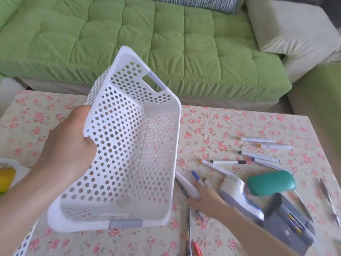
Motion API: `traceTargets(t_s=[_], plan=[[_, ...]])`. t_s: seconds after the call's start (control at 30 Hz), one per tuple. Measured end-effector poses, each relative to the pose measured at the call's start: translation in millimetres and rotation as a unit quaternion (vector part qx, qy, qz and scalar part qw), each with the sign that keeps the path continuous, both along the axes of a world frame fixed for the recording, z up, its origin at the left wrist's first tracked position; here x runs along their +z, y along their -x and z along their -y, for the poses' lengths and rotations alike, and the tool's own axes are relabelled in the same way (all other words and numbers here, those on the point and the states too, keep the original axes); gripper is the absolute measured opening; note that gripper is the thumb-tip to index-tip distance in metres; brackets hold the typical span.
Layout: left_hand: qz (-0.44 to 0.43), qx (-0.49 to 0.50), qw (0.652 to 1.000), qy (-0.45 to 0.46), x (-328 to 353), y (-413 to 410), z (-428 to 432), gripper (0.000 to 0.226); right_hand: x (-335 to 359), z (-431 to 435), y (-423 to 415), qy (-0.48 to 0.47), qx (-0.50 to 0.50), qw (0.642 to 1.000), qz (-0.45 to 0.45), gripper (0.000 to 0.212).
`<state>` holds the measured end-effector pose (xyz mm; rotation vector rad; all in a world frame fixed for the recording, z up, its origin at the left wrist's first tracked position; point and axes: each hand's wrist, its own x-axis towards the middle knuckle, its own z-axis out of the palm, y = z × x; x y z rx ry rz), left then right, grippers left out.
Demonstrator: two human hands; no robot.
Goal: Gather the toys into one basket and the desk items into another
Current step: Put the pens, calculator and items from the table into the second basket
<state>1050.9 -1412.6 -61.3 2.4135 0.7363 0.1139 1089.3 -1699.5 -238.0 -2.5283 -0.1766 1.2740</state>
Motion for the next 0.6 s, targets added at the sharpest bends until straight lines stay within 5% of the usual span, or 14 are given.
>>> traceTargets(t_s=[0.13, 0.2, 0.4, 0.6], plan=[[0.001, -0.002, 1.0, 0.001, -2.8, 13.6, 1.7, 0.062, -6.5, -3.8, 20.9, 0.028, -0.025, 0.999, 0.02, 0.013], [0.004, -0.008, 1.0, 0.005, -4.3, 18.2, 2.9, 0.061, -8.9, -4.8, 24.3, 0.035, -0.038, 0.998, 0.042, 0.028], [-0.004, -0.019, 1.0, 0.003, -9.4, 28.8, 7.0, 0.062, 5.7, 2.8, 37.4, 0.006, -0.113, 0.99, 0.088, 0.023], [-0.018, -0.037, 0.999, 0.007, -4.6, 34.5, 16.8, 0.062, -5.0, 5.3, 82.5, 0.018, -0.188, 0.982, -0.016, 0.028]])
